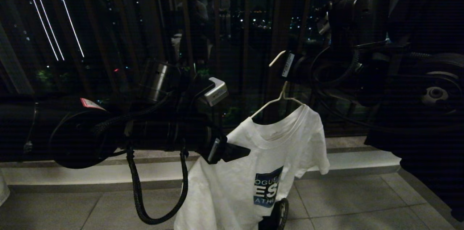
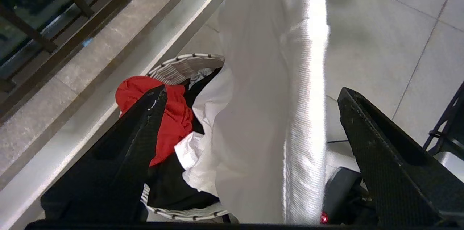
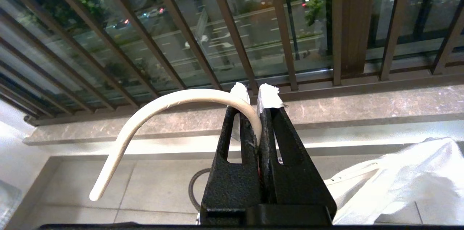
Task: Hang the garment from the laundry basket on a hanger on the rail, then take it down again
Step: Hang the clothes rack on the clothesline
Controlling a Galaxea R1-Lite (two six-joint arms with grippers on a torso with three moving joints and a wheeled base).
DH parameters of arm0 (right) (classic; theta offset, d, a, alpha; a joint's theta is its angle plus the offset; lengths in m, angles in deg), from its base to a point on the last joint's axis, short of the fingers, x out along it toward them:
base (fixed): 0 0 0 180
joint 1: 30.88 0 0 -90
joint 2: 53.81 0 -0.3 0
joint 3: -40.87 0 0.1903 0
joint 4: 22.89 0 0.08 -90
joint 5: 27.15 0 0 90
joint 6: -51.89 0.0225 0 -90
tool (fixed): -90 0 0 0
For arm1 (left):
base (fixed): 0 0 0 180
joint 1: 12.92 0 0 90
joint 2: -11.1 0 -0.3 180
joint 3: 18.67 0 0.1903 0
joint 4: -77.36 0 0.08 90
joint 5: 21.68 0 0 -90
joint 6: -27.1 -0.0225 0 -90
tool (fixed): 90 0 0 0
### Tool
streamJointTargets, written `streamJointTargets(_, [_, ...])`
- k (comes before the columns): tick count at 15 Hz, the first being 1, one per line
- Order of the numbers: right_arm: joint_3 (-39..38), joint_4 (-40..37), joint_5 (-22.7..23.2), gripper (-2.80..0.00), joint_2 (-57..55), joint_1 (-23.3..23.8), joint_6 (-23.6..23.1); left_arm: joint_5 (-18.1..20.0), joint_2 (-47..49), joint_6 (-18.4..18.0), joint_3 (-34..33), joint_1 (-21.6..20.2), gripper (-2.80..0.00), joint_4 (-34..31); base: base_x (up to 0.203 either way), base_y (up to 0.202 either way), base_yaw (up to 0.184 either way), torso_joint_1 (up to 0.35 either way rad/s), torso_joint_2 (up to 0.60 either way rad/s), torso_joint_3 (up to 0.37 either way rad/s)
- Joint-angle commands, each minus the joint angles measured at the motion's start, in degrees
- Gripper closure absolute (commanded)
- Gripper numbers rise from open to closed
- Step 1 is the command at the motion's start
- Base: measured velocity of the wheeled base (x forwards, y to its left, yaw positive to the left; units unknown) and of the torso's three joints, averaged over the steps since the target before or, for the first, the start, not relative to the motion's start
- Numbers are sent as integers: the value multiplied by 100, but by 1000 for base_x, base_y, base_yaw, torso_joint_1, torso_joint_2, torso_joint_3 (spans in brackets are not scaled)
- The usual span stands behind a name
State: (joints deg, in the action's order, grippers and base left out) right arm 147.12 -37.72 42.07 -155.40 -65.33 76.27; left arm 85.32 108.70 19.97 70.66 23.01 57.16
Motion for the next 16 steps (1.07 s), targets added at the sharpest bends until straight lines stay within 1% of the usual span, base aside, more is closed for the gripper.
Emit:
streamJointTargets(1, [0, 8, -13, 0, -18, -18, 14, 8, 84, -13, -24, -15, -280, 8, 0, 0, 0, 0, 0, 0])
streamJointTargets(5, [0, 8, -13, 0, -36, -27, 14, 4, 137, -43, -21, -6, -280, 8, 0, 0, 0, 0, 0, 0])
streamJointTargets(6, [-9, 8, -13, 0, -36, -27, 14, 4, 145, -43, -21, -6, 0, 8, 0, 0, 0, 0, 0, 0])
streamJointTargets(16, [-2, 26, -27, 0, -88, -27, 19, 4, 146, -34, -13, -6, 0, 8, 0, 0, 0, 0, 0, 0])
